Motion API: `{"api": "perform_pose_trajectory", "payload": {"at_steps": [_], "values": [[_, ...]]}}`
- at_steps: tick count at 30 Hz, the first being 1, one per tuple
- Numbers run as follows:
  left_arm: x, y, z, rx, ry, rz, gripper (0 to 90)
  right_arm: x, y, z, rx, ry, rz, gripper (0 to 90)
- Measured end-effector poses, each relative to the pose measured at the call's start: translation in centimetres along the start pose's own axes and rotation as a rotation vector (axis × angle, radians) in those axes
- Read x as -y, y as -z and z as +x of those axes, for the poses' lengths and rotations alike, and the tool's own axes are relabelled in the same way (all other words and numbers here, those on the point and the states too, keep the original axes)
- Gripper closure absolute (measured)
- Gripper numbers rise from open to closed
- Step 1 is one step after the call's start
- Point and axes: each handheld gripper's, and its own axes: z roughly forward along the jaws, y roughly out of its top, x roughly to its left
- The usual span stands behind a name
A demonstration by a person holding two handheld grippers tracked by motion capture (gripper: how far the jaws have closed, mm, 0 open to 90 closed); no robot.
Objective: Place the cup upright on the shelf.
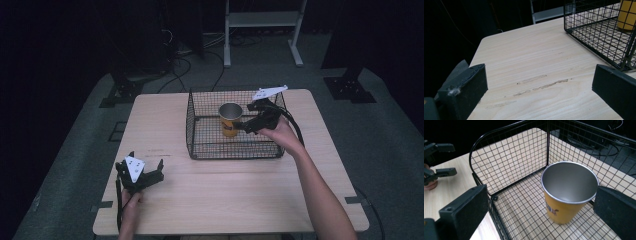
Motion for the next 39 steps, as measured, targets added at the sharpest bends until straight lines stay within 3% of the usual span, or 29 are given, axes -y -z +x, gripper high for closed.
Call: {"api": "perform_pose_trajectory", "payload": {"at_steps": [4,9,14,30,33,39], "values": [[0.0,0.0,0.0,0.0,-0.001,0.0,0.0,0.2,0.6,0.2,0.014,0.001,0.011,0.0],[0.0,0.0,0.0,-0.001,0.001,-0.001,0.0,0.9,1.6,0.4,-0.001,-0.02,-0.031,0.0],[0.0,0.0,0.0,-0.001,-0.003,0.001,0.0,1.5,1.9,0.6,0.01,-0.017,-0.021,0.0],[0.0,0.0,0.0,-0.001,-0.001,0.001,0.0,3.4,2.6,2.2,0.02,0.029,0.003,0.0],[0.0,0.0,0.0,-0.001,-0.003,0.002,0.0,3.9,2.9,2.6,0.015,0.033,-0.008,9.8],[0.0,0.0,-0.1,-0.004,-0.006,0.003,0.0,5.0,3.5,3.4,0.007,0.051,-0.012,10.0]]}}
